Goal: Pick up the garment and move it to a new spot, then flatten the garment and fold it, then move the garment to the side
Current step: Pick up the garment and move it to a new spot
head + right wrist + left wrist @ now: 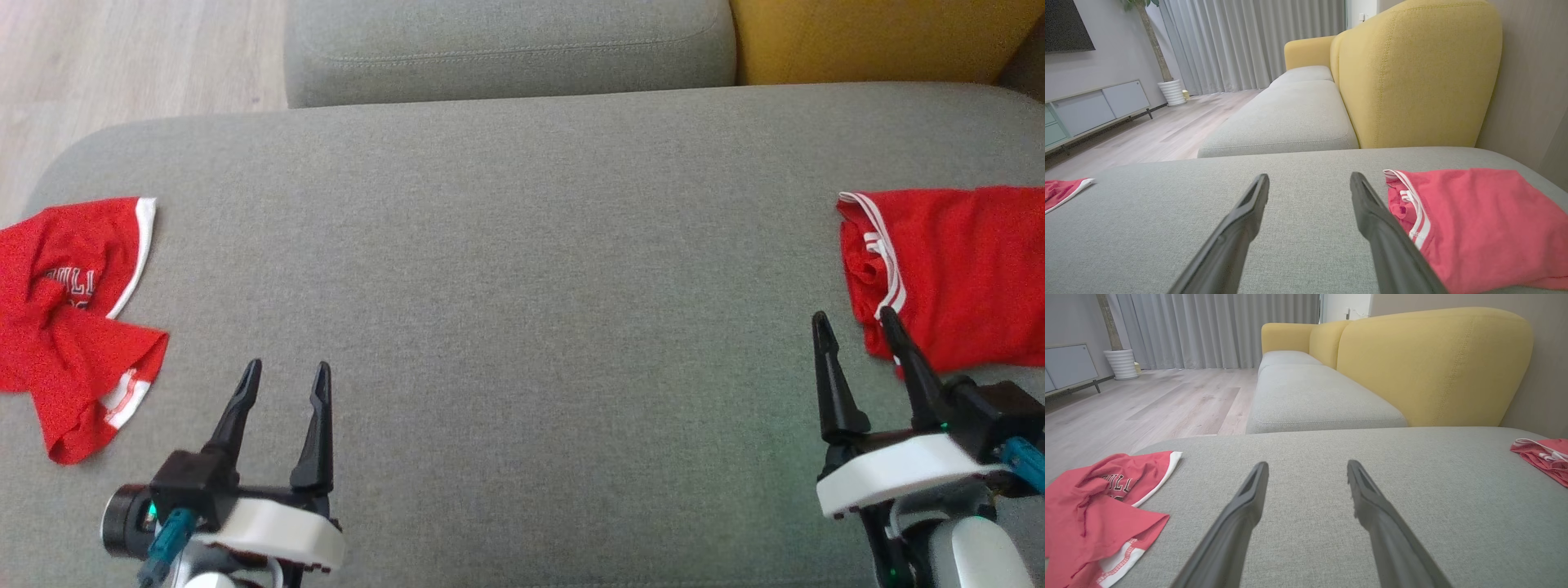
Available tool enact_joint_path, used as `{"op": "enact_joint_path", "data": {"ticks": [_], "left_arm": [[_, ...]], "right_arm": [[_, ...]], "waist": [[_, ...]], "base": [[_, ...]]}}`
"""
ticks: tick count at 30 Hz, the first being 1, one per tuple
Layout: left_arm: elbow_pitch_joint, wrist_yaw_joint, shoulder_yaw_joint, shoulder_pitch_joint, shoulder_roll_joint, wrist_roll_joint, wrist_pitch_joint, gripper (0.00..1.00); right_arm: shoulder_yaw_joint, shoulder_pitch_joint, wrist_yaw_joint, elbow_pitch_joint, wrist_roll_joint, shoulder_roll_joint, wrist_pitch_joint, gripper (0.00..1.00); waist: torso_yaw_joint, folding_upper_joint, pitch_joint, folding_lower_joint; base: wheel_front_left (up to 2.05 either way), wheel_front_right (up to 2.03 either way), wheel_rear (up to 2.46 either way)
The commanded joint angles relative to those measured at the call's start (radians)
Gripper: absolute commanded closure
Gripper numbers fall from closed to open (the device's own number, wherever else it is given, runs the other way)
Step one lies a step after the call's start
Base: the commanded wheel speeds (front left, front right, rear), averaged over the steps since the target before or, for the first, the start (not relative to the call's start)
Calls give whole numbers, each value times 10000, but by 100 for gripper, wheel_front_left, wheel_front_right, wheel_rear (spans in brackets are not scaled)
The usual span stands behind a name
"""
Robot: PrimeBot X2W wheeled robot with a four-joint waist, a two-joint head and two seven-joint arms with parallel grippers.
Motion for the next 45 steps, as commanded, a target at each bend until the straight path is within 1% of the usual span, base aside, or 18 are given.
{"op": "enact_joint_path", "data": {"ticks": [1, 11, 16, 20, 31, 34, 35, 41, 45], "left_arm": [[-362, 78, 280, -525, 150, -65, -33, 0], [-350, 135, 225, -590, 161, -108, -85, 0], [-359, 97, 167, -729, 133, -161, -118, 0], [-373, 119, 157, -854, 82, -190, -151, 0], [-281, 176, 160, -1138, -119, -258, -221, 0], [-280, 168, 194, -1182, -112, -249, -229, 0], [-280, 168, 194, -1182, -112, -249, -229, 0], [-336, 195, 306, -1094, -43, -220, -235, 0], [-361, 184, 367, -990, -6, -226, -237, 0]], "right_arm": [[205, -313, -9, -424, 1, -26, 15, 0], [157, -318, -9, -447, -3, -26, 52, 0], [45, -258, -9, -477, -104, -26, 66, 0], [78, -225, -9, -672, -362, -26, 171, 0], [347, -62, -9, -1268, -595, -26, 534, 0], [457, -25, -9, -1309, -586, -26, 591, 0], [457, -25, -9, -1309, -586, -26, 591, 0], [593, -5, -9, -1249, -503, -26, 602, 0], [576, 35, -9, -1152, -455, -26, 559, 0]], "waist": [[6, -1, 9, 1], [35, -1, 45, 1], [316, -1, 74, 1], [809, -1, 108, 1], [2873, -1, 65, 1], [3347, -1, 24, 1], [3347, -1, 24, 1], [3976, -1, -54, 1], [4186, -1, -144, 1]], "base": [[0, 0, 0], [0, 0, 0], [0, 0, 0], [0, 0, 0], [0, 0, 0], [0, 0, 0], [0, 0, 0], [0, 0, 0], [0, 0, 0]]}}
